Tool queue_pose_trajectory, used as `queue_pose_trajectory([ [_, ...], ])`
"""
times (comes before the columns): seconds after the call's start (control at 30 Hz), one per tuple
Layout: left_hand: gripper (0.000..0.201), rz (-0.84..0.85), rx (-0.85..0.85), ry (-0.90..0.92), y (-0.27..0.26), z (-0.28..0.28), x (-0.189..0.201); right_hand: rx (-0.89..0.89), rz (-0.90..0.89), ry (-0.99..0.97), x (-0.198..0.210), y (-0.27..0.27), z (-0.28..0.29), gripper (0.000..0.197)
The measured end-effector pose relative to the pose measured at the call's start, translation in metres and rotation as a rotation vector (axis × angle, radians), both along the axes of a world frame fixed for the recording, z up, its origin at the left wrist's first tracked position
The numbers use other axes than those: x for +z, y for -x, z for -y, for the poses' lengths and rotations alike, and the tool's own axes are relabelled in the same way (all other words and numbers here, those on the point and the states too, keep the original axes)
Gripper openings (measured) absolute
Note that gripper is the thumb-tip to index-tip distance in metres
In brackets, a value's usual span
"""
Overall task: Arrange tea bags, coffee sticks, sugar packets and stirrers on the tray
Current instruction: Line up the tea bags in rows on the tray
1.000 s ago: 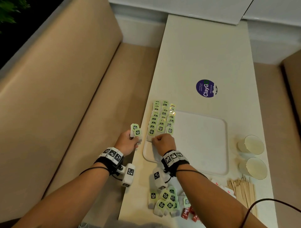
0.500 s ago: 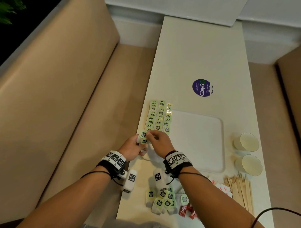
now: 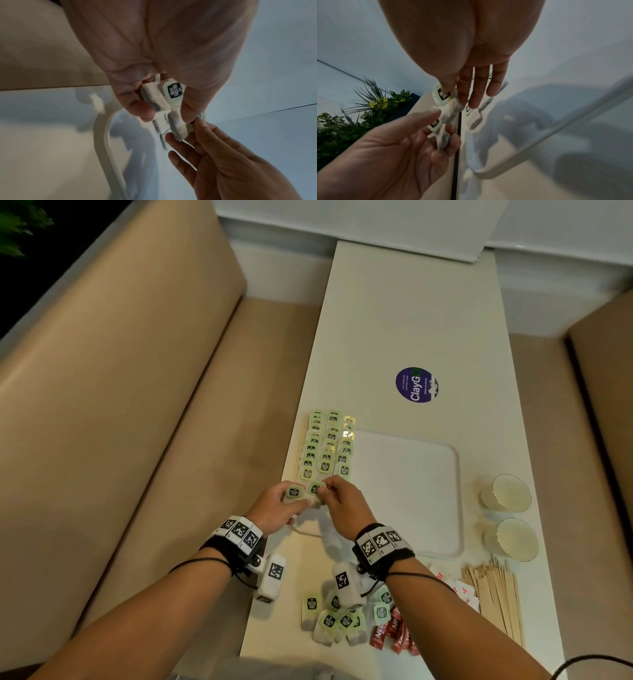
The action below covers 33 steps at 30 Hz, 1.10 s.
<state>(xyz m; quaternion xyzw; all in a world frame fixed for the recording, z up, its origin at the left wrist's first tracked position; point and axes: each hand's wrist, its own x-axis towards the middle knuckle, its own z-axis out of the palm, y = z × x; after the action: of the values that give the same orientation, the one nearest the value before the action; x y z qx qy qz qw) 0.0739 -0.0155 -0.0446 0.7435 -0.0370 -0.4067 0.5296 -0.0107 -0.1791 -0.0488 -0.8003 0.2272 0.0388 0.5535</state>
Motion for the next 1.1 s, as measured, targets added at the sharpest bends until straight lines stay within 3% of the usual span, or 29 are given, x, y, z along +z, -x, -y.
queue_pose_trajectory([
  [0.17, 0.012, 0.056, -0.046, -0.005, 0.001, 0.005, -0.002, -0.009, -0.012, -0.045, 0.000, 0.009, -0.002, 0.010],
  [0.37, 0.004, 0.016, -0.037, 0.008, -0.002, 0.008, -0.005, 0.092, -0.145, -0.027, -0.010, 0.018, 0.000, 0.021],
  [0.67, 0.005, -0.065, 0.094, -0.045, -0.010, 0.013, -0.015, -0.093, -0.249, 0.068, -0.027, -0.003, 0.009, 0.033],
  [1.1, 0.010, -0.057, 0.085, -0.032, -0.013, 0.014, -0.023, -0.107, -0.373, 0.059, -0.030, -0.017, 0.013, 0.045],
])
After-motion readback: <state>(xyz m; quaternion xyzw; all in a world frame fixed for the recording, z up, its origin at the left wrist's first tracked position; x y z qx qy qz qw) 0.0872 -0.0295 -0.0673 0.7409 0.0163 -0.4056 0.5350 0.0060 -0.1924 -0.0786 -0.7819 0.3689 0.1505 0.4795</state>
